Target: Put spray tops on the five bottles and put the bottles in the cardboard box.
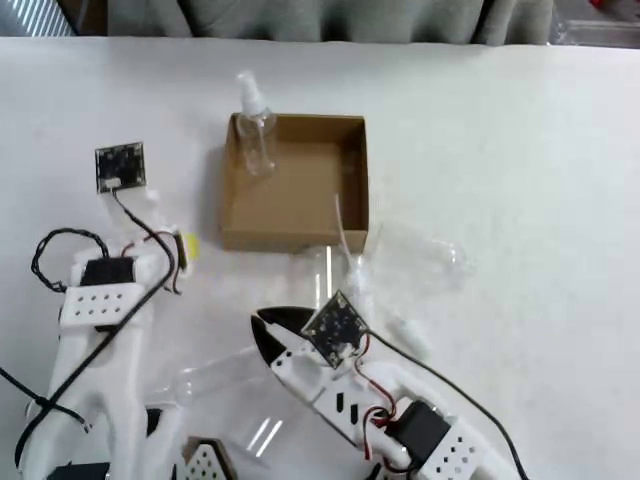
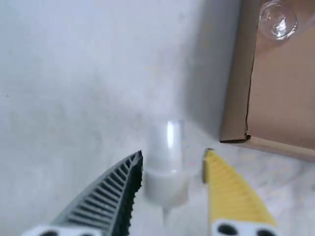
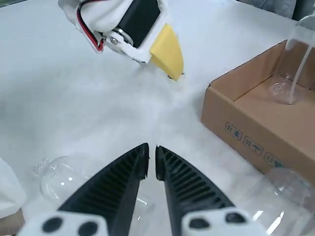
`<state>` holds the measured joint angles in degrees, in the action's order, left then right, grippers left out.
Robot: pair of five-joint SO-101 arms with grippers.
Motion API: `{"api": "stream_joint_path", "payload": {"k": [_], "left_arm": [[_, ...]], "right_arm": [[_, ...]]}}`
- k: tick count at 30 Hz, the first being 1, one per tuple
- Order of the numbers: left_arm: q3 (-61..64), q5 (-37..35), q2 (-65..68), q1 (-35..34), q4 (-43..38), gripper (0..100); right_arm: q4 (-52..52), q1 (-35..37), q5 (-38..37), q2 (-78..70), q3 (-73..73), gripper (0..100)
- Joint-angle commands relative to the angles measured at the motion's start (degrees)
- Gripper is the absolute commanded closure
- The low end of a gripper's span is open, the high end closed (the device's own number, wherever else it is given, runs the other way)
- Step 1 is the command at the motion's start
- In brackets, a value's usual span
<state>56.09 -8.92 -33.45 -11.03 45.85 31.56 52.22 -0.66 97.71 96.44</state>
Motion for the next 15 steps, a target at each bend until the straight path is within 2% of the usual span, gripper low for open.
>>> {"api": "stream_joint_path", "payload": {"k": [1, 7, 11, 15], "left_arm": [[-2.9, -0.8, 0.0, -0.7, -1.1, 69], [-3.2, -0.4, -0.5, -0.7, -0.2, 69], [-5.7, -0.4, -0.6, -1.0, 6.3, 69], [-11.2, -0.4, -0.2, -6.2, 12.6, 69]], "right_arm": [[0.3, -0.5, -0.5, 0.3, 0.6, 98.4], [1.5, -0.4, -0.9, 0.3, 0.6, 98.4], [4.6, -0.4, -7.7, 0.3, 0.5, 98.4], [5.4, -0.3, -10.0, 0.3, 0.3, 98.4]]}}
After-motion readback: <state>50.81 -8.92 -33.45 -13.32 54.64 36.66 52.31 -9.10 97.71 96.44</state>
